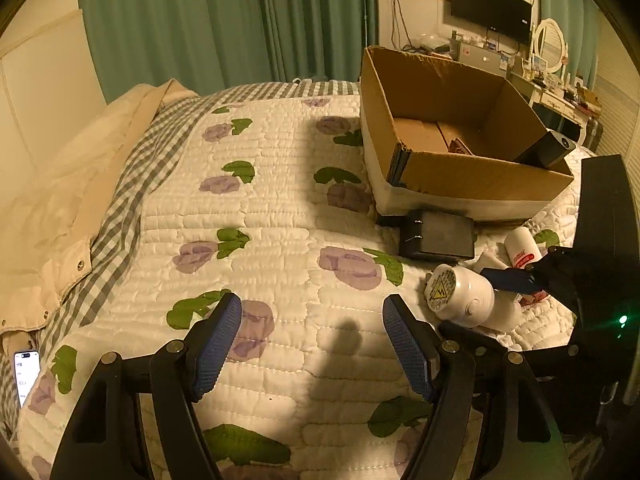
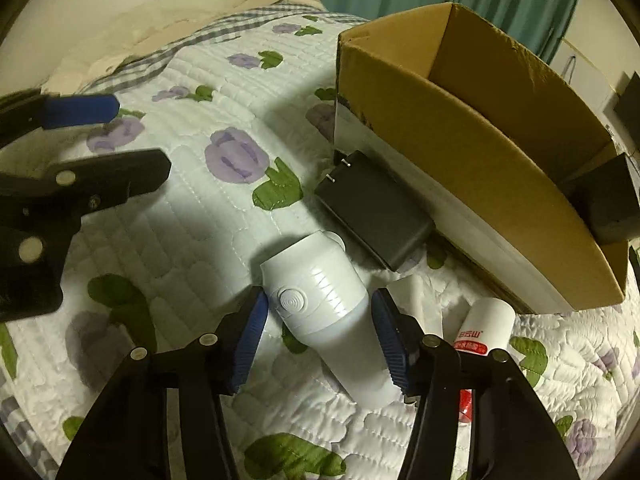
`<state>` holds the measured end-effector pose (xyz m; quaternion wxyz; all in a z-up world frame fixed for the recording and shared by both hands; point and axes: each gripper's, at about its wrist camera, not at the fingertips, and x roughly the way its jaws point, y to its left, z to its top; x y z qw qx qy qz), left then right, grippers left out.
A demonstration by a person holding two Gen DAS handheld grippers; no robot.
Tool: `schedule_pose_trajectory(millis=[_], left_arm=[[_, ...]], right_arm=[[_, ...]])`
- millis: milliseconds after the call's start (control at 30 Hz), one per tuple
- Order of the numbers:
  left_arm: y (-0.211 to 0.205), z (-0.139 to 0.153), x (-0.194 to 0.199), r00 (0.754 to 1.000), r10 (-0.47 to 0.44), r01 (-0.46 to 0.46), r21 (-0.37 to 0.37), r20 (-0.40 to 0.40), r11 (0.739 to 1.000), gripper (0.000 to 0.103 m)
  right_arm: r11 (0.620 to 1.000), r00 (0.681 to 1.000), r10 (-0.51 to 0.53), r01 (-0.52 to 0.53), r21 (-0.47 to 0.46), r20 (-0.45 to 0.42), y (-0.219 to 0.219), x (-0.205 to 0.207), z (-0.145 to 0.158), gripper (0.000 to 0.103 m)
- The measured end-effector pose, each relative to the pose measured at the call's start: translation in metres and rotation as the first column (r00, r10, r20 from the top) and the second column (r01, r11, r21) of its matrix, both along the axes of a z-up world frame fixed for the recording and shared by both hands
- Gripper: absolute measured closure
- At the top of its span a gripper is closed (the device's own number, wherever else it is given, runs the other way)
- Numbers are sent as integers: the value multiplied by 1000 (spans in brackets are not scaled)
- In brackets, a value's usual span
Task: Organize rigid objects
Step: 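Grasp the white hair dryer with the right tool while the left tool grasps the white adapter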
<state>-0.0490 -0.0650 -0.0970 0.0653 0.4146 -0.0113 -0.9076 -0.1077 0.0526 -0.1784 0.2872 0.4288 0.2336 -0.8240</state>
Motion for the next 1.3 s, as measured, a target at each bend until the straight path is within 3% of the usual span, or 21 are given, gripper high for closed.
schedule_pose_trajectory(millis=[200, 367, 500, 667, 767, 900, 1133, 1200, 1300], left_arm=[[9, 7, 3, 1000, -7, 6, -38, -15, 999, 27], [31, 8, 1, 999, -48, 48, -59, 0, 997, 27], [58, 4, -5, 995, -99, 100, -38, 13, 994, 27], [94, -12, -25, 988, -146, 145, 22, 58, 989, 27], [113, -25, -35, 980, -177, 176, 19, 85, 984, 27], [129, -48, -47, 966, -214, 216, 2, 147, 976, 27], [142, -65, -62, 929, -316, 311, 56, 191, 949, 27], [148, -74, -68, 924, -306, 311, 16, 229, 950, 27], [152, -75, -68, 926, -312, 322, -15, 215, 947, 27]], right_arm=[[974, 996, -89, 90, -210, 13, 38, 19, 65, 53], [948, 978, -208, 209, -239, 31, 81, 20, 101, 53], [922, 941, -335, 337, -189, 48, 120, 6, 91, 53], [905, 913, -400, 407, -124, 75, 136, -9, 65, 53], [898, 903, -421, 428, -101, 88, 142, -16, 55, 53], [897, 901, -420, 430, -106, 105, 145, -19, 50, 53], [887, 894, -428, 443, -127, 131, 146, -23, 50, 53], [885, 893, -431, 447, -132, 133, 147, -24, 50, 53], [884, 892, -432, 449, -134, 136, 148, -24, 50, 53]])
